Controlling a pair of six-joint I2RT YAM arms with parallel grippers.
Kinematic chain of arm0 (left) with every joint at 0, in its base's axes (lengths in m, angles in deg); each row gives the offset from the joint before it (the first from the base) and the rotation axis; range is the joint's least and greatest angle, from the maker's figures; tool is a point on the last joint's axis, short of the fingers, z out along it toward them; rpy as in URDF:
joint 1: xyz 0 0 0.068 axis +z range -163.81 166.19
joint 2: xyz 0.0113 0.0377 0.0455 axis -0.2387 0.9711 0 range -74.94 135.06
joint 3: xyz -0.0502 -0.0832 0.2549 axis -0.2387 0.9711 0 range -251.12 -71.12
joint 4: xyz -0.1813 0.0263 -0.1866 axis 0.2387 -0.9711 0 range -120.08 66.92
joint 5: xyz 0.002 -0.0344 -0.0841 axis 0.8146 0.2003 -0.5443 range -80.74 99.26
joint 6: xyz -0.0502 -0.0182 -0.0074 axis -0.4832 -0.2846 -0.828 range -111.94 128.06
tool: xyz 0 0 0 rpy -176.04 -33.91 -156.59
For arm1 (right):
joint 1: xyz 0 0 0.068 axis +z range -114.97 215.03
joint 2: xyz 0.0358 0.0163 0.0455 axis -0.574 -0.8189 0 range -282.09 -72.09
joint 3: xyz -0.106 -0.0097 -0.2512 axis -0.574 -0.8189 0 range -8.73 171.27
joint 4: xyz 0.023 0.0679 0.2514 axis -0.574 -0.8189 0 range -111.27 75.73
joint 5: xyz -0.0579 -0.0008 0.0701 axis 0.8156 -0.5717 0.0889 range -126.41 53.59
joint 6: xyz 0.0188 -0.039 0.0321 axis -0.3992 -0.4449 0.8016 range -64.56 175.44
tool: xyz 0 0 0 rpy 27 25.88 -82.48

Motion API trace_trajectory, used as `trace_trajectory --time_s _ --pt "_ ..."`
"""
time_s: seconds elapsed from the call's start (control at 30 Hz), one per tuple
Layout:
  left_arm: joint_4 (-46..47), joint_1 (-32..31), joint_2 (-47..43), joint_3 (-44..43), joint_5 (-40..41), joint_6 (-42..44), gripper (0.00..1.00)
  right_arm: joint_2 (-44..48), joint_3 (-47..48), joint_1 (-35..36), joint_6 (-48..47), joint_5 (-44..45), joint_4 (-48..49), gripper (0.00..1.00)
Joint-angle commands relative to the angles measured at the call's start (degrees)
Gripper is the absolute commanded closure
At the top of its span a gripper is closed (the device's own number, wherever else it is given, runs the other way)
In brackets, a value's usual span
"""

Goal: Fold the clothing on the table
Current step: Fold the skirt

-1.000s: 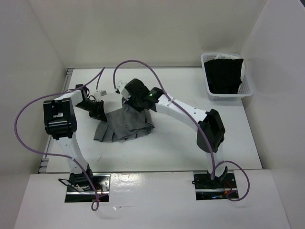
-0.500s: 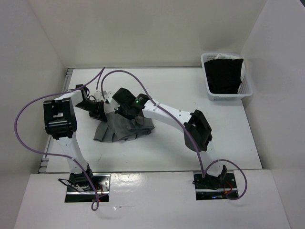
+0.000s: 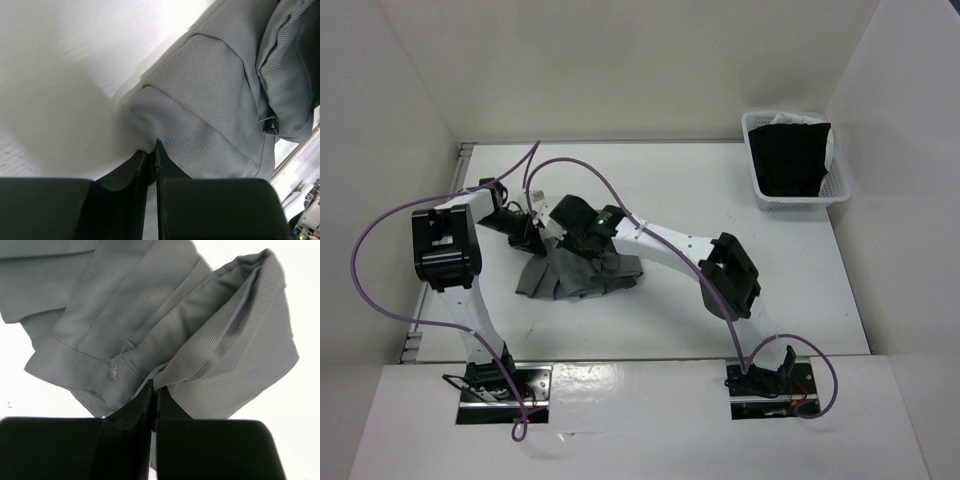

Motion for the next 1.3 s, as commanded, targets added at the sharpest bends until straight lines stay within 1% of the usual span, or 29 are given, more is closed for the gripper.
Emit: trace_trajectory --time_s 0.0,0.03,0.1,0.33,0.47,0.53,0.67,0.97,1.1,1.27 --pt "-0.4 0.1 1.6 0.1 -1.3 2.4 0.86 -1.7 -0.6 0.2 1.6 -0.7 1.6 1.00" --pt "-0.4 0.1 1.6 0.1 -1.3 2.4 0.86 -1.7 -1.1 0.2 1.6 -2.3 1.6 1.00" --pt "-0.4 0.1 1.6 0.1 -1.3 2.4 0.86 -1.7 -1.1 1.4 1.6 -2.3 2.2 1.00" --pt "-0.4 0.1 1.6 0.1 -1.3 2.4 0.86 -1.7 5.0 3.2 1.6 -3.6 0.0 1.00" --pt "-0.4 0.1 1.6 0.1 -1.3 2.4 0.86 -3.7 5.0 3.7 0.9 -0.8 0.0 1.00" --pt "-0.4 0.1 1.6 0.1 -1.3 2.4 0.86 -3.7 2.9 3.7 0.9 -0.2 0.7 1.00" --pt "-0.4 0.1 1.1 0.1 -1.3 2.4 0.86 -3.7 1.7 3.7 0.9 -1.7 1.2 1.00" --pt "-0.9 0.1 1.1 0.1 -1.9 2.4 0.86 -4.8 7.2 4.8 1.6 -4.6 0.7 1.00" --pt "-0.9 0.1 1.1 0.1 -2.4 2.4 0.86 -6.0 11.2 5.3 2.1 -7.4 -0.7 1.00" --pt "-0.9 0.1 1.1 0.1 -2.4 2.4 0.86 -6.7 13.9 5.9 2.6 -7.9 -1.3 1.00"
